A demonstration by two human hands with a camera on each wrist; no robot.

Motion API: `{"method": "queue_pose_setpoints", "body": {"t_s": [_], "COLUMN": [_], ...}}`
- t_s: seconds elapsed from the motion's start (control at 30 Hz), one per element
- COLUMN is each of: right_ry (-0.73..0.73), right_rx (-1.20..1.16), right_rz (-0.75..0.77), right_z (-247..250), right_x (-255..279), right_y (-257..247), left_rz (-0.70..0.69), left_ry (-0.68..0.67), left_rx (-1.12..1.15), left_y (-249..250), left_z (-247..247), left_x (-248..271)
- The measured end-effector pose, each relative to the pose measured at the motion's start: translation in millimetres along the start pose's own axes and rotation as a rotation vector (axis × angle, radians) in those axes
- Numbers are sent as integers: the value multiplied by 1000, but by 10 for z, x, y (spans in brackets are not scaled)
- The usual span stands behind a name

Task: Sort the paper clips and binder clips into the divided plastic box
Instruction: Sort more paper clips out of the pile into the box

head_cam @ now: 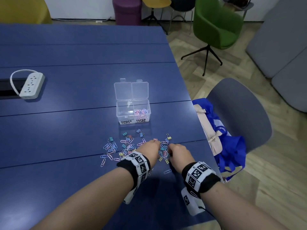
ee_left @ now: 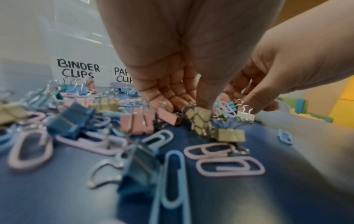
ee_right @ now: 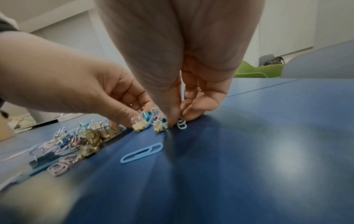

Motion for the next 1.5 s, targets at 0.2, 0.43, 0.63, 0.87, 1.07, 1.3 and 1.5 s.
{"method": "queue_pose_setpoints", "body": {"t_s": [0.2,0.43,0.63,0.87,1.07,1.3,1.5], "right_ry": [-3,11,-49,-72,-24,-126,-38], "right_rx": [-68,-343,-653,-802,-487,-125,2], "right_rz": [-52,-124,-202,-226,-220,-48,30], "right_z": [-12,49,-7,-62,-15,-198,-169], "right_x": [40,38,66,109,104,292,329], "right_y": [71,260,413,377,421,116,3], "left_rz": [20,133,179,203,177,129,132], "left_ry": [-11,-35,59,65,84,2,-36], "left_rx": [-17,229,449,533,286,-86,-162], "left_y": [-121,-338,-498,-488,-338,-151,-103], "left_z": [12,153,363,417,409,199,167], "left_x": [39,149,234,236,11,-152,-175]}}
Point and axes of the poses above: each hand's wrist, its own x-axis away from the middle knuckle, its own z-axis out of the back of the hand, y = z × x, the point moved 10 cm from there along -x, towards the middle knuckle, and after that the axes turned 2 degrees about y, right-handed, at the moved point
